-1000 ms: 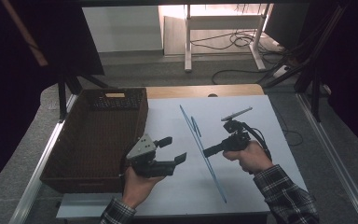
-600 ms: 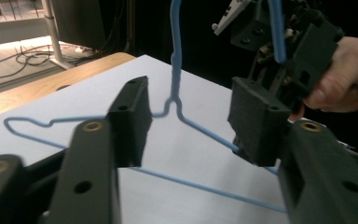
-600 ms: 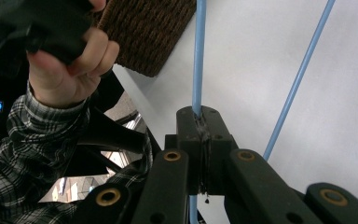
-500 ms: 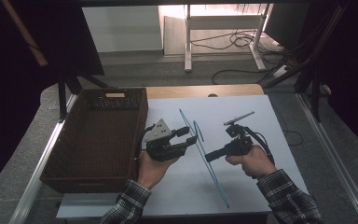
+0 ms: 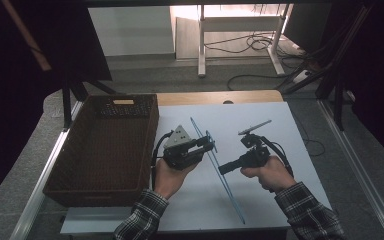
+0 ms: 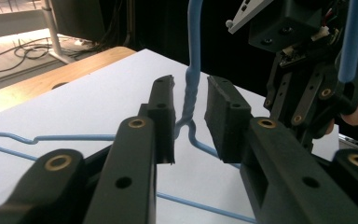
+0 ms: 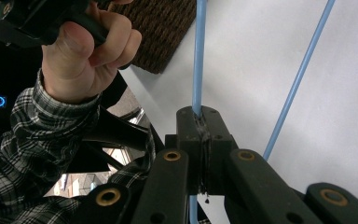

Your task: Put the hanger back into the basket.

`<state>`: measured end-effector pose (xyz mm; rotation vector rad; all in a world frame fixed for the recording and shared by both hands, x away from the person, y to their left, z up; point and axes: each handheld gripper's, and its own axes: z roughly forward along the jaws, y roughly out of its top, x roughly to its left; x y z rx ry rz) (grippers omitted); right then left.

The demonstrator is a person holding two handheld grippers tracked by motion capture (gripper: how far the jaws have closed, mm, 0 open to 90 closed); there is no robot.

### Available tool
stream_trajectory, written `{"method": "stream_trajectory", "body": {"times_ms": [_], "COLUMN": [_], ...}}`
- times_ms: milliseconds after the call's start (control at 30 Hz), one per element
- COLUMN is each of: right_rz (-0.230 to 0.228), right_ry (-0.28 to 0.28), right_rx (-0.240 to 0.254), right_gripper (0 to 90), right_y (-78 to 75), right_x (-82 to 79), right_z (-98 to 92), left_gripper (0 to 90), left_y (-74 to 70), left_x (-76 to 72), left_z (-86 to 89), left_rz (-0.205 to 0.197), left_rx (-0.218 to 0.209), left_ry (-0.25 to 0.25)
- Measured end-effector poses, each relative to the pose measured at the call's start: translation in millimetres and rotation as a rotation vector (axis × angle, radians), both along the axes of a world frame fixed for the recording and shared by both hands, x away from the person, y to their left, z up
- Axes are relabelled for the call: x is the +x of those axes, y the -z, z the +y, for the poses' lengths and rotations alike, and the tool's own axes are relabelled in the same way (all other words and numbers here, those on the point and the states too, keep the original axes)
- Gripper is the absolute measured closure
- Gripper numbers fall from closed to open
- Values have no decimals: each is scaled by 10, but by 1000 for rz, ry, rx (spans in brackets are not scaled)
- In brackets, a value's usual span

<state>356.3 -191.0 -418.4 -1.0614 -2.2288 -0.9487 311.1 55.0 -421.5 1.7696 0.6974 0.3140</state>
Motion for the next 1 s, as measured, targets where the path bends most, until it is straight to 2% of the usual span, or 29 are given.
{"method": "stream_trajectory", "body": {"times_ms": [167, 267, 400, 500, 700, 800, 867, 933, 1000], "right_rz": [0, -2, -3, -2, -2, -12, -14, -13, -14], "right_ry": [0, 3, 0, 6, 17, 29, 39, 46, 57], "right_rx": [3, 7, 12, 16, 29, 27, 31, 34, 37], "right_gripper": [883, 883, 883, 883, 883, 883, 883, 883, 883], "right_y": [0, -2, -11, -32, -88, -113, -104, -81, -55], "right_x": [0, 2, 0, 6, 21, 19, 15, 7, -4], "right_z": [25, 33, 24, -31, -185, -217, -211, -192, -166], "left_gripper": [794, 789, 634, 609, 589, 571, 572, 573, 583], "left_y": [-30, -37, -41, -35, -35, -42, -43, -31, -8], "left_x": [-4, 1, 0, -4, -15, -17, -26, -24, -18], "left_z": [-28, -24, 23, 91, 128, 98, 56, 23, -10], "left_rz": [2, 6, -15, -17, -41, -30, -10, 36, 92], "left_rx": [10, 7, 8, 4, 69, 34, 8, -43, -75], "left_ry": [-29, -42, -43, -30, 3, 6, -22, -48, -74]}}
